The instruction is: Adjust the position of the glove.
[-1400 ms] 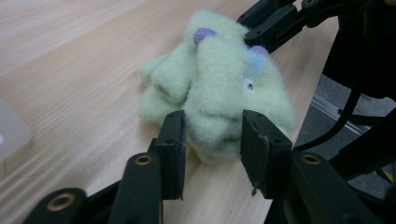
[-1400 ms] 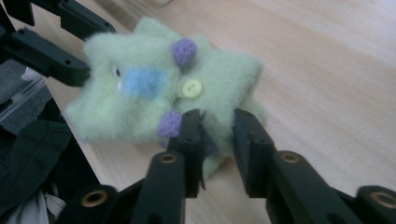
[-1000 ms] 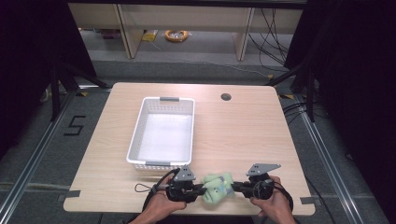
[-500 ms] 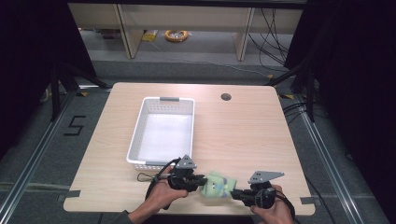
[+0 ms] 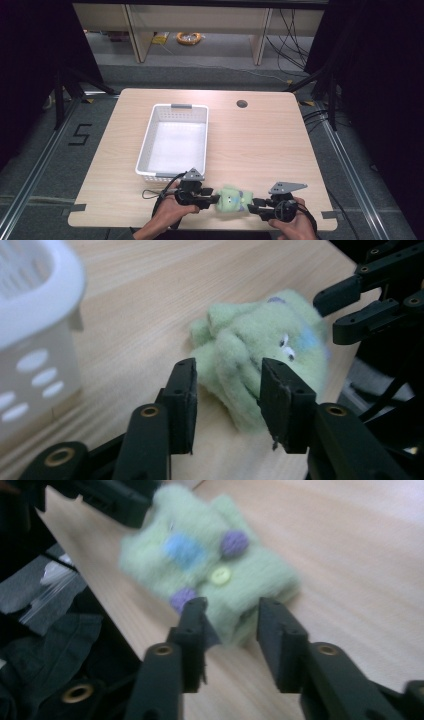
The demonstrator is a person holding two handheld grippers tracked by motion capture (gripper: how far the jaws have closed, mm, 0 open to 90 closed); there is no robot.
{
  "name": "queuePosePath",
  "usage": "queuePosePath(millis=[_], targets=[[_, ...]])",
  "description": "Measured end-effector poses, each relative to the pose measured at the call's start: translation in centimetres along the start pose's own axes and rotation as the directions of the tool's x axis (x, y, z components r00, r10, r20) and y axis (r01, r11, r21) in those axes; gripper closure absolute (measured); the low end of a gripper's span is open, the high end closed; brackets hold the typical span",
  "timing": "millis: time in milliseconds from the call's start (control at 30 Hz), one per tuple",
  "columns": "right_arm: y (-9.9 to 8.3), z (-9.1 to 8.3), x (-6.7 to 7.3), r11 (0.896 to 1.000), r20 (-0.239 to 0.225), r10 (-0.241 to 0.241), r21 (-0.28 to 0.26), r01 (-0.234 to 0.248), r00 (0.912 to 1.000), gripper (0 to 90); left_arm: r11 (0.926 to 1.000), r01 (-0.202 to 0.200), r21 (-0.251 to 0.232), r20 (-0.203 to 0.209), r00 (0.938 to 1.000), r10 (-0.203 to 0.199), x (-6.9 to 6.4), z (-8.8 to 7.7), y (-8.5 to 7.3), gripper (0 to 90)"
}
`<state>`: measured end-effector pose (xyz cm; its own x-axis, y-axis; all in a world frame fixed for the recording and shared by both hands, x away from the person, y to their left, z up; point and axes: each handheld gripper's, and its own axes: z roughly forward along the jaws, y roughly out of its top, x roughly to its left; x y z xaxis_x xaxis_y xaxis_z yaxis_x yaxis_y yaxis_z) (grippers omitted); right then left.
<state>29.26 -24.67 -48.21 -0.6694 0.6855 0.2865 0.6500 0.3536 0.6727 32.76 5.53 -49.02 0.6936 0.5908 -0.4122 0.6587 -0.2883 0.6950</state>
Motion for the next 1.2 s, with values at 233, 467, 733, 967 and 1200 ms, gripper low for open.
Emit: queuePosePath(millis=[233, 467, 733, 967, 1200], targets=[[0.2, -0.2, -1.0, 0.993, 0.002, 0.102, -0.068, -0.102, 0.9948, 47.7, 0.9977, 0.068, 0.005, 0.008, 0.9976, -0.068, -0.2, 0.1, -0.6, 50.7], [1.2, 1.0, -1.2, 0.994, -0.003, 0.097, -0.045, -0.097, 0.9953, 46.2, 0.9970, 0.073, 0.024, -0.009, 0.9973, -0.073, -0.9, 0.9, -0.5, 48.7], [1.4, 2.4, -1.5, 0.995, 0.033, 0.094, 0.039, -0.096, 0.9950, 48.0, 0.9958, 0.078, 0.047, 0.003, 0.9969, -0.078, -0.7, 1.8, -0.6, 50.6], [0.8, 3.1, -1.9, 0.991, -0.005, 0.125, 0.040, -0.125, 0.9921, 49.5, 0.9940, 0.084, 0.070, 0.007, 0.9964, -0.084, -0.4, 2.4, -0.7, 53.2], [0.6, 3.3, -2.2, 0.989, -0.033, 0.144, 0.034, -0.143, 0.9890, 51.4, 0.9931, 0.085, 0.081, 0.012, 0.9962, -0.087, -0.5, 2.9, -0.8, 53.7]])
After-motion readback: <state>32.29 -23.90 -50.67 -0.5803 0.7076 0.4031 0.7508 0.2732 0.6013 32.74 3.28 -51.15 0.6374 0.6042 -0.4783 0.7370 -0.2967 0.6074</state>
